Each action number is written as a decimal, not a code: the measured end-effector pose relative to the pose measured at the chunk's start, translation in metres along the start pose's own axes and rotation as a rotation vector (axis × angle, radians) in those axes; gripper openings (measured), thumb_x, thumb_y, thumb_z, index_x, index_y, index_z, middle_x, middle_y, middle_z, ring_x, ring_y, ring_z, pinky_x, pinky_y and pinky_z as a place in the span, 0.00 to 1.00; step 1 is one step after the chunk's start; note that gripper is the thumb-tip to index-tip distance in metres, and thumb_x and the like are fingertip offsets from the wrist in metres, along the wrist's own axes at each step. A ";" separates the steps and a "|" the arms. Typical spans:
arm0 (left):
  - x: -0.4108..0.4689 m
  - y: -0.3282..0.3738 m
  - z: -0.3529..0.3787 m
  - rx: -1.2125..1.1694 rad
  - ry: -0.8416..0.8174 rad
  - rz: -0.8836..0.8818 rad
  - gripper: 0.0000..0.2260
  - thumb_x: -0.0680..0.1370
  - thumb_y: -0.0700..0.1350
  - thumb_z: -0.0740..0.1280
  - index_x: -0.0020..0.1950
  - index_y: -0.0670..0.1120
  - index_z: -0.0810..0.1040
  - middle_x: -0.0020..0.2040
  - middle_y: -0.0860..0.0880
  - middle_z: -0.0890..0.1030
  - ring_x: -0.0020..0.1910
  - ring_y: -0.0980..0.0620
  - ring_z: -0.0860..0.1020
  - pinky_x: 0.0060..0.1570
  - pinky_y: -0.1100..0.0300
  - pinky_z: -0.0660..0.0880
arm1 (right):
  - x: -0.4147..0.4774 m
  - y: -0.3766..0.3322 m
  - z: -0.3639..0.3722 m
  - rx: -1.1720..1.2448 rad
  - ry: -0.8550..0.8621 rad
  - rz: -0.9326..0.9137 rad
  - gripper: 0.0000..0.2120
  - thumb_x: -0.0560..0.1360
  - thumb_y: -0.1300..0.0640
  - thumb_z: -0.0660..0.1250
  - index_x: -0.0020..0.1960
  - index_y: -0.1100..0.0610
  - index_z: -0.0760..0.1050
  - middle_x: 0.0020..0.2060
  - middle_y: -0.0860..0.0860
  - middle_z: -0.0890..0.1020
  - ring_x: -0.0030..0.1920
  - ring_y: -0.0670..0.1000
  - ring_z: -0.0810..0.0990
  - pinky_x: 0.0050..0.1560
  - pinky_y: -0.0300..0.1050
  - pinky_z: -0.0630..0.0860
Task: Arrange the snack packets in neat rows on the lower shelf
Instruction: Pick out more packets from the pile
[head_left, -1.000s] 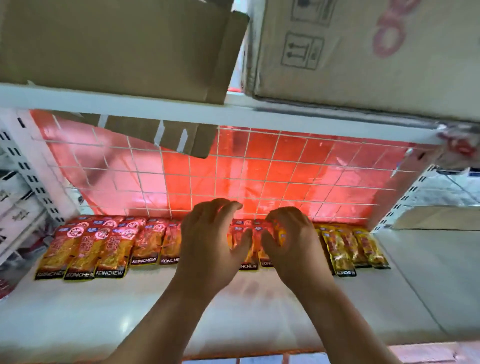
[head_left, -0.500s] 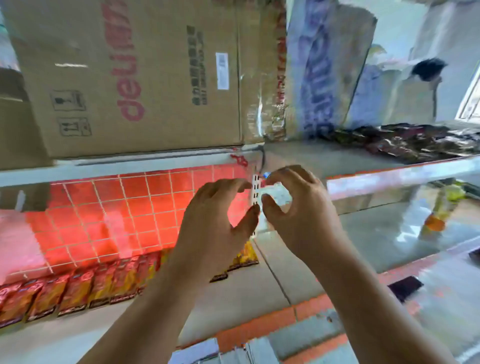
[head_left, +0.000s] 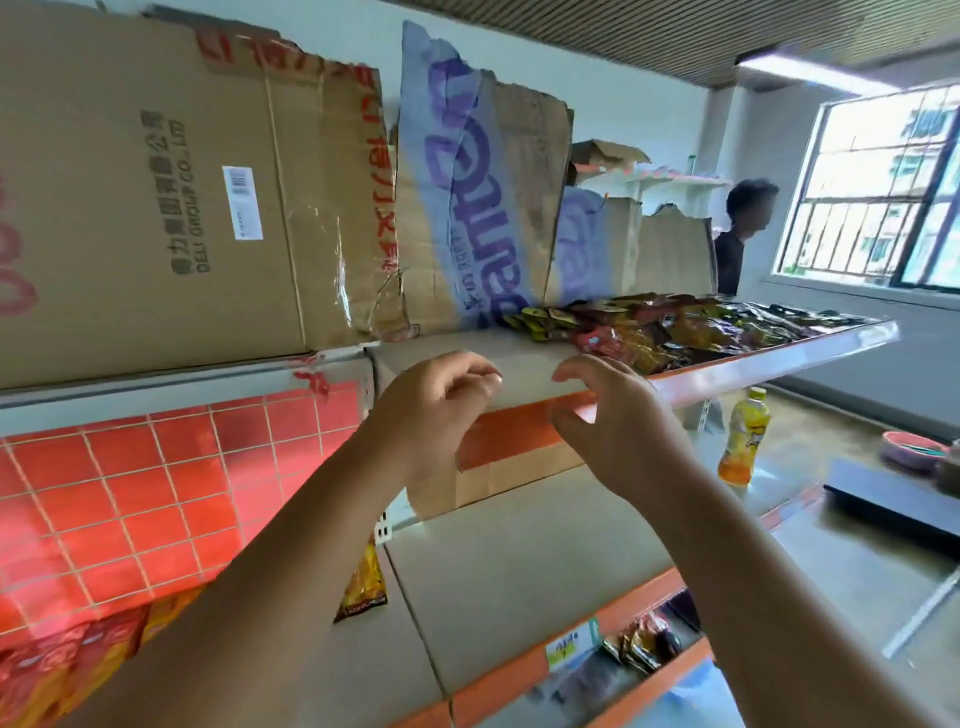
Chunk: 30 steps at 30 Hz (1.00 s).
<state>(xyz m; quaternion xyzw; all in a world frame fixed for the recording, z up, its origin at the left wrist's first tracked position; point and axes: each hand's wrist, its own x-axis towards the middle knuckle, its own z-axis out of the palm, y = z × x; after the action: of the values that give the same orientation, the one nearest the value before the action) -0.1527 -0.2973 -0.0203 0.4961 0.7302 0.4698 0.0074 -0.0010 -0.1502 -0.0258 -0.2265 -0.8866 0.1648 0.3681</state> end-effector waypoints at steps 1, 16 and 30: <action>0.011 -0.003 0.002 -0.034 -0.036 -0.020 0.09 0.83 0.55 0.65 0.55 0.54 0.83 0.49 0.56 0.85 0.53 0.57 0.82 0.61 0.51 0.78 | 0.008 0.009 0.000 -0.019 -0.004 0.012 0.15 0.76 0.51 0.71 0.62 0.46 0.76 0.57 0.46 0.78 0.45 0.44 0.76 0.41 0.36 0.68; 0.110 -0.042 0.025 0.152 -0.247 0.051 0.06 0.81 0.59 0.65 0.55 0.62 0.80 0.48 0.62 0.81 0.48 0.63 0.78 0.48 0.60 0.75 | 0.133 0.071 0.006 -0.435 -0.254 0.264 0.13 0.73 0.44 0.70 0.57 0.45 0.80 0.47 0.50 0.83 0.45 0.55 0.82 0.44 0.46 0.78; 0.101 -0.039 0.025 0.426 -0.157 0.100 0.20 0.75 0.69 0.62 0.65 0.67 0.76 0.61 0.69 0.73 0.62 0.64 0.67 0.64 0.61 0.68 | 0.160 0.085 -0.013 -0.282 -0.353 0.234 0.06 0.75 0.45 0.69 0.49 0.46 0.79 0.39 0.49 0.79 0.37 0.51 0.78 0.36 0.46 0.73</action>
<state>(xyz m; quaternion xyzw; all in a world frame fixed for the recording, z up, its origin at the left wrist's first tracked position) -0.2202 -0.2086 -0.0157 0.5569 0.7847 0.2648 -0.0639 -0.0679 0.0068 0.0360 -0.3445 -0.9190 0.1181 0.1507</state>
